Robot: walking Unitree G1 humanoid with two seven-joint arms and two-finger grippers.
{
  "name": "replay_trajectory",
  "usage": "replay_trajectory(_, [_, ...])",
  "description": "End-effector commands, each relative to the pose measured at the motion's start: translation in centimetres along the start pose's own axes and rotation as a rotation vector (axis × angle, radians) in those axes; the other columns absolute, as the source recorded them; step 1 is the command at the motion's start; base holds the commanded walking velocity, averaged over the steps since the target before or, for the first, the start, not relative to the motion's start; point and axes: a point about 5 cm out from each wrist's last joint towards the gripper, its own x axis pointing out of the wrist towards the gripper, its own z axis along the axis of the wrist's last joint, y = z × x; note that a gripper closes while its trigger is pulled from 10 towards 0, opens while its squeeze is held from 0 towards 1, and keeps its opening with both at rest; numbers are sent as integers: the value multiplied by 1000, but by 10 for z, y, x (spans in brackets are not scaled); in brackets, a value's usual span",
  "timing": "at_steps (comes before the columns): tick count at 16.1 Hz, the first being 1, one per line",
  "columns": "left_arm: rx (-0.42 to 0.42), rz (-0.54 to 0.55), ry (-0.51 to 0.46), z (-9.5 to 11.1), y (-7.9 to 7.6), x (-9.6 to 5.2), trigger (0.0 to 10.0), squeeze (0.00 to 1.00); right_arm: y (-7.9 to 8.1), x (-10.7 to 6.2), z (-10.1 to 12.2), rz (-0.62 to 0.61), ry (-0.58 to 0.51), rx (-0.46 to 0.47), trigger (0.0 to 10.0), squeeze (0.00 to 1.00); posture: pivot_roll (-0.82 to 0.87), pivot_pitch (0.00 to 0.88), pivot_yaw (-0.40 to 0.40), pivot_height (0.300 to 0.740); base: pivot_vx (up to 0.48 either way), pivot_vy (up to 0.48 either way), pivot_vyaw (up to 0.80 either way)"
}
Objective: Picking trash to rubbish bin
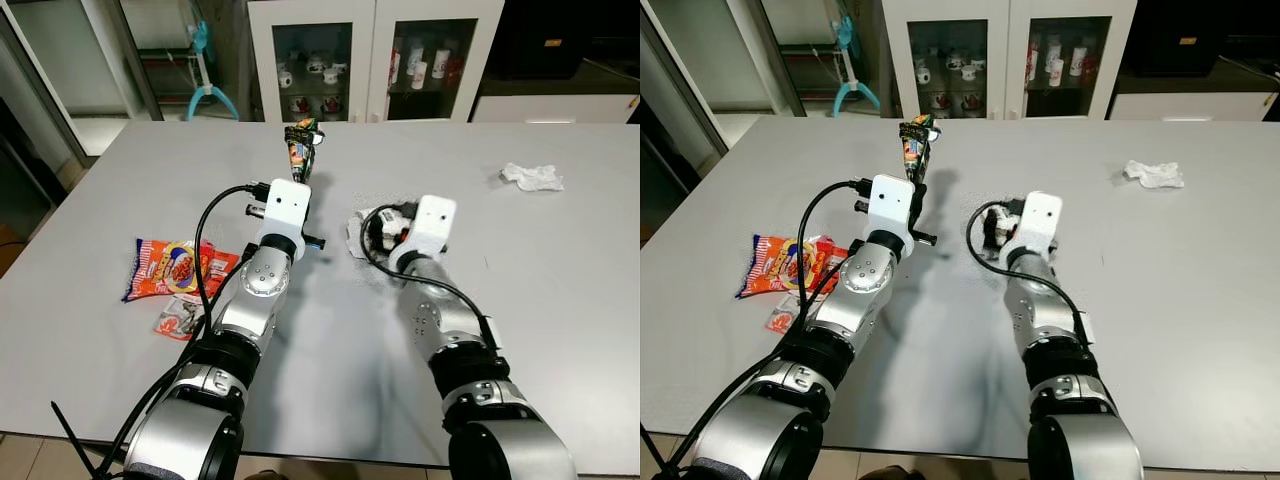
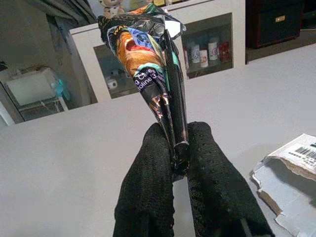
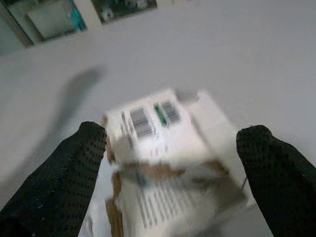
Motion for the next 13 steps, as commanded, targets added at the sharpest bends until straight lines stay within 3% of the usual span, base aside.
replay_trajectory(1, [-4,-1,8,0,2,1,10000,0,1,1,0,-11,24,9,10000,0,46,0,71,740,0,0,0])
replay_trajectory(9, [-7,1,7,0,2,1,10000,0,-9,2,-2,-90,50,2,10000,0,42,0,71,740,0,0,0])
replay_trajectory(11, [-13,-1,5,0,0,1,10000,0,-8,1,25,-66,-105,44,10000,0,34,0,73,740,0,0,0])
replay_trajectory(13, [-19,-12,7,0,-3,1,10000,0,-3,-1,42,-44,-186,57,10000,0,24,0,76,740,0,0,0])
